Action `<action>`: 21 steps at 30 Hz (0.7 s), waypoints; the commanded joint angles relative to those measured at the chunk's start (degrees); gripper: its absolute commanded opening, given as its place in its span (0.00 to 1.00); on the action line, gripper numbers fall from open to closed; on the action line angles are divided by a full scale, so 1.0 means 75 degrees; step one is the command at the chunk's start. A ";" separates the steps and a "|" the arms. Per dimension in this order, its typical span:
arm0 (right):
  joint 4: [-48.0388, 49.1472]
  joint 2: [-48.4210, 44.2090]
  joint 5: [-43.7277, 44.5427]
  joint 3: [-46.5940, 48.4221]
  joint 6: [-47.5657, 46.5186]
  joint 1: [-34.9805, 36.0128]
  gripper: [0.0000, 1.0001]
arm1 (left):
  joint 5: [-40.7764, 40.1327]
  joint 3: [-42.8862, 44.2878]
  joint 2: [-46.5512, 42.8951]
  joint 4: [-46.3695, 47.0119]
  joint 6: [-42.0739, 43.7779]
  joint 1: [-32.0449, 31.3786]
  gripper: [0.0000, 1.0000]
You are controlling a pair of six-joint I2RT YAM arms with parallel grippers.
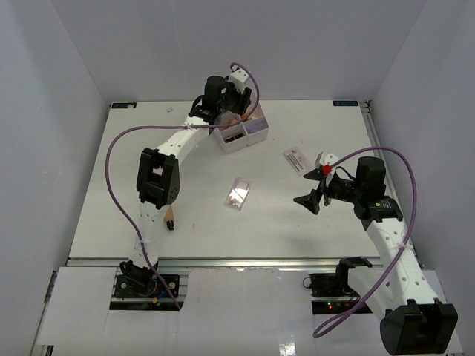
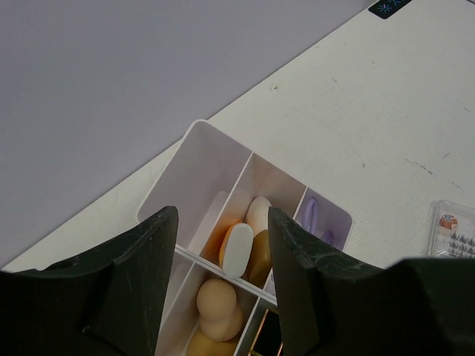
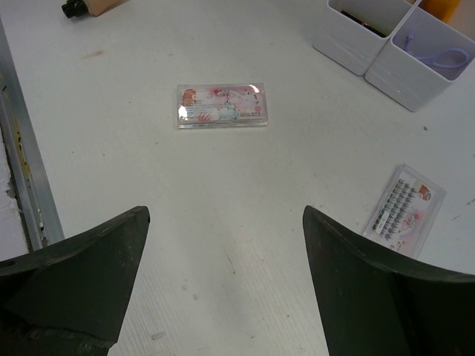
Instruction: Organize the makeup
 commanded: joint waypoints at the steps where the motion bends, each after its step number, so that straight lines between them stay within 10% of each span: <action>1: 0.0273 -0.0010 -0.0314 -0.0050 0.0039 -0.0135 0.90 | -0.0090 -0.0028 -0.0671 0.0125 -0.0285 -0.0087 0.64; 10: 0.0355 0.0126 -0.0453 -0.0170 0.0089 -0.0473 0.90 | -0.0413 -0.0976 -0.2671 0.0053 -0.1061 -0.0088 0.84; 21: 0.0639 0.1086 0.0536 0.0048 0.0966 -0.0857 0.90 | 0.0406 -0.6218 -0.7602 -0.0326 -0.2736 0.0142 0.98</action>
